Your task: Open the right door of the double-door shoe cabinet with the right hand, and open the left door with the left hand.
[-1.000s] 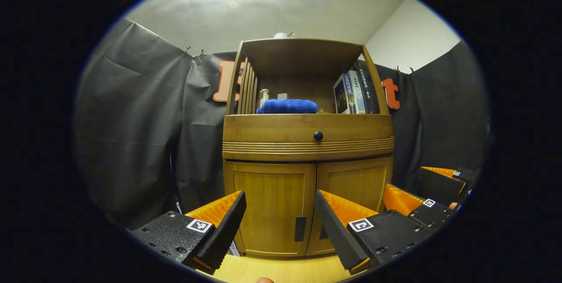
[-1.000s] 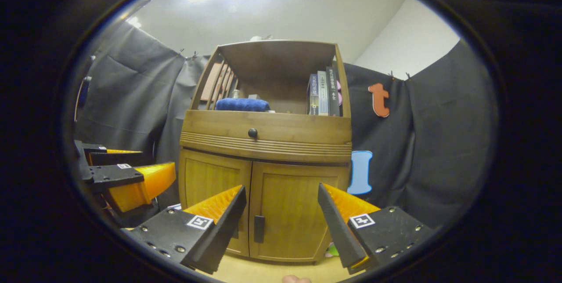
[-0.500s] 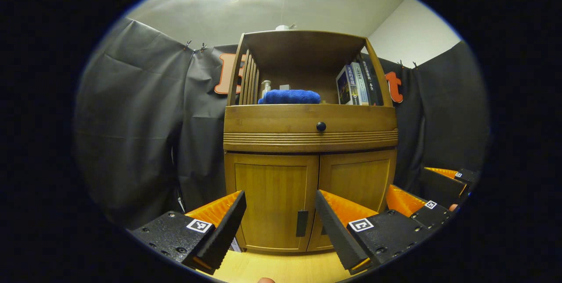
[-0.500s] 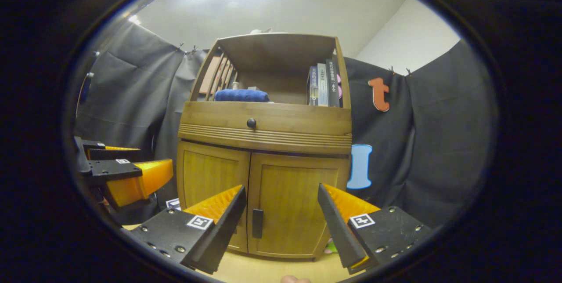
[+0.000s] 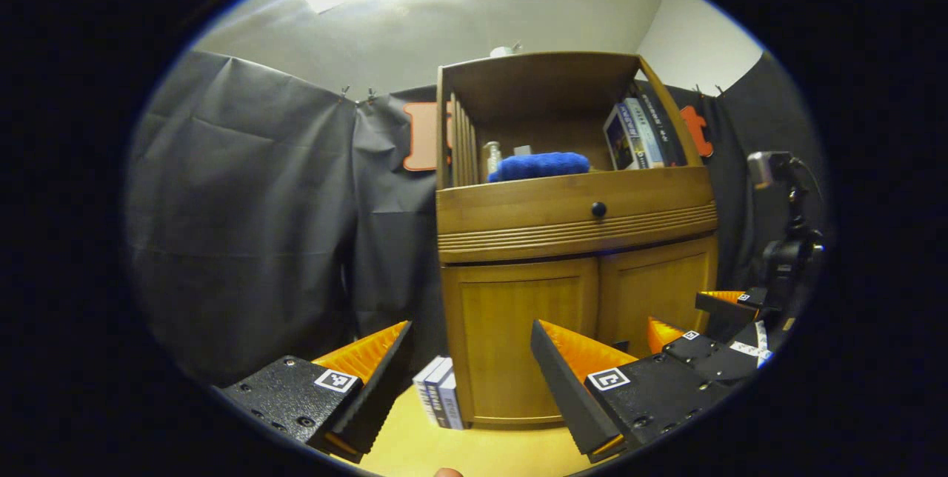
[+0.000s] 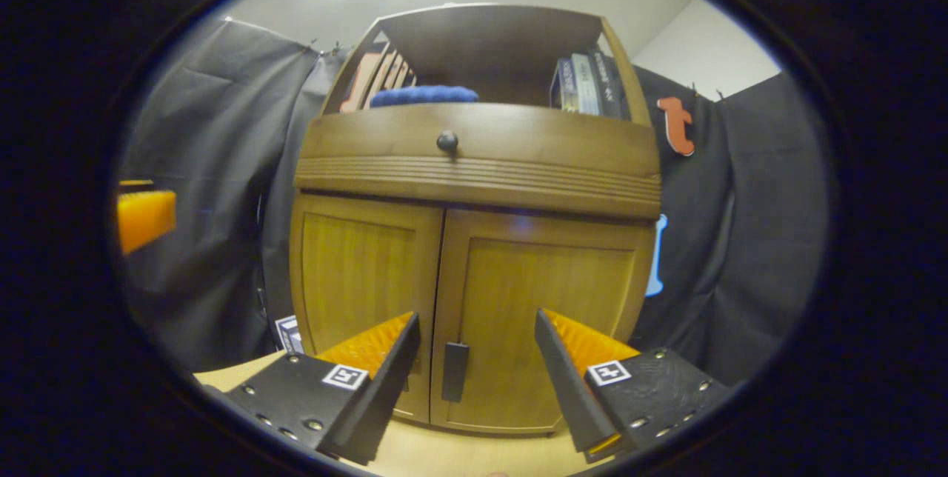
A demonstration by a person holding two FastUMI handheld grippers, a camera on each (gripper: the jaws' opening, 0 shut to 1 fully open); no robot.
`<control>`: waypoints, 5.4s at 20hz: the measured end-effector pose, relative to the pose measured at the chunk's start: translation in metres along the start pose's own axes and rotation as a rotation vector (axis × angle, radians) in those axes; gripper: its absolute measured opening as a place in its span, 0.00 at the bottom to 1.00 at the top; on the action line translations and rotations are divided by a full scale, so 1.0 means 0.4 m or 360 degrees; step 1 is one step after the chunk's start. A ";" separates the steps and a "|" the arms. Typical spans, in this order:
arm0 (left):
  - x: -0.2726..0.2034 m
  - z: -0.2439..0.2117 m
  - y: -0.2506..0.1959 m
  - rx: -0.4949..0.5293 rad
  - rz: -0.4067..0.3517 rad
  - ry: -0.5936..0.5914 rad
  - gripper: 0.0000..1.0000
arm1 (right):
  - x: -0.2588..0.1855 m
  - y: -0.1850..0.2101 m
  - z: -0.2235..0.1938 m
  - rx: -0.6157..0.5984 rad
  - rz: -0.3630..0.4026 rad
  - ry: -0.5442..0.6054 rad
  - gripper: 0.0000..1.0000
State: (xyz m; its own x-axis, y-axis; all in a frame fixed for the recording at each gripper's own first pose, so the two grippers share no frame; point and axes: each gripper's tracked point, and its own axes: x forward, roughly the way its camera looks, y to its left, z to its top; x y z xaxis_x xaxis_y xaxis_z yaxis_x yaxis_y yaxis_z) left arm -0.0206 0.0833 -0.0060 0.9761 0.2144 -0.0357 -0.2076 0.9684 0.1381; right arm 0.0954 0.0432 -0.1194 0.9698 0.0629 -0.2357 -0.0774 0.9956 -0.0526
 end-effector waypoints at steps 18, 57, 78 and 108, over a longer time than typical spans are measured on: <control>-0.023 -0.109 0.210 -0.0039 0.0340 0.0192 0.96 | 0.156 0.025 -0.235 0.0239 -0.0168 0.0405 0.28; -0.003 -0.162 -0.263 -0.0081 -0.0465 0.0202 0.96 | -0.407 -0.480 -0.257 0.0334 -0.0748 0.0371 0.15; 0.029 -0.194 -0.286 -0.0123 -0.0420 0.0260 0.97 | -0.469 -0.643 -0.281 0.0335 -0.0986 0.0385 0.14; 0.238 -0.282 -0.432 -0.0183 -0.0576 0.0308 0.98 | -0.465 -0.648 -0.293 0.0375 -0.0981 0.0419 0.14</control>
State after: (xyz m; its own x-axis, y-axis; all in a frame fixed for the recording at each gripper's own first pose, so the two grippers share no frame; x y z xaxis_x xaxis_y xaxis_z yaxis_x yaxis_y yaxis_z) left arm 0.1010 -0.0492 -0.1451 0.9595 -0.1327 -0.2484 0.1298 0.9911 -0.0284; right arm -0.0921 -0.2347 -0.1757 0.7306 -0.5058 -0.4586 0.5483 0.8350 -0.0475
